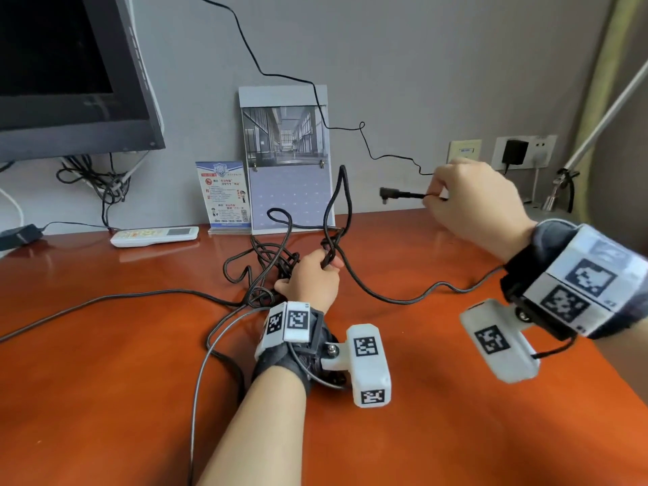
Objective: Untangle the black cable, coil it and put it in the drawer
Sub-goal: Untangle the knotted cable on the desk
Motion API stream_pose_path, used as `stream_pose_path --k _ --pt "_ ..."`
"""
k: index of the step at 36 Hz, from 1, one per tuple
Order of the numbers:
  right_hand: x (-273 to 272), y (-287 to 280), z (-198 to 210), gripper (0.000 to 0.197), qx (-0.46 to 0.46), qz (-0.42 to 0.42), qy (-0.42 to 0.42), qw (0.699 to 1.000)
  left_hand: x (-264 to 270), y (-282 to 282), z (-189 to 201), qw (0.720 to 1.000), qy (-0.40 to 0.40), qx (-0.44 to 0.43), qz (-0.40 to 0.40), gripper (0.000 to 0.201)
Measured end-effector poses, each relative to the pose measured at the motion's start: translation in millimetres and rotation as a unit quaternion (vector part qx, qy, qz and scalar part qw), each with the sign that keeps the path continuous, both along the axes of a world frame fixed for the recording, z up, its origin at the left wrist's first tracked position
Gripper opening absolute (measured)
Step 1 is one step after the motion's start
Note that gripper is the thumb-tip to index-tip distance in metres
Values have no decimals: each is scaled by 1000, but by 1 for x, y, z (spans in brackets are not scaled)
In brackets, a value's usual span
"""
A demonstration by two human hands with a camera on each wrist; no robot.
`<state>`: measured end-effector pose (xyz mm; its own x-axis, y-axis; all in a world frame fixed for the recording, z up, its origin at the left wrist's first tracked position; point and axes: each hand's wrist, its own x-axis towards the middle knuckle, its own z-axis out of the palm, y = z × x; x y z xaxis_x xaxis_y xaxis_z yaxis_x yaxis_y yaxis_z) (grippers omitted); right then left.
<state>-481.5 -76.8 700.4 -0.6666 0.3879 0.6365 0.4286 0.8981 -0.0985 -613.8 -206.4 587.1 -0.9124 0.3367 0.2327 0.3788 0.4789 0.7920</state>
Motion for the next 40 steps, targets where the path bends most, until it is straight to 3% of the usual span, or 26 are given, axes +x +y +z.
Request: stream_pose_path --k 4,6,9,14,19,22,28,32,40 --pt "6 18 -6 18 4 -104 -117 988 -4 -1 -2 999 -9 40 -11 25" --pt "6 19 -10 21 -16 -116 -172 978 -5 -1 -3 999 -13 49 -11 28" --pt "-2 7 -20 21 -59 -53 -239 968 -6 0 -6 998 -21 65 -16 27" --pt "-20 -30 -35 33 -188 92 -336 918 -4 0 -5 996 -27 79 -22 27" --pt "-40 -42 -40 26 -168 90 -354 916 -2 -2 -4 994 -29 96 -48 22" --pt "-44 -38 -39 16 -156 73 -333 927 -1 -2 -4 991 -31 112 -67 10" --pt "-46 -26 -44 19 -133 61 -151 978 -1 0 -8 992 -44 98 -69 29" --pt "-56 -23 -49 21 -133 72 -98 984 5 0 -6 994 -33 65 -78 20" --pt "-69 -12 -48 18 -178 66 -50 980 9 2 -6 991 5 -43 -124 31"
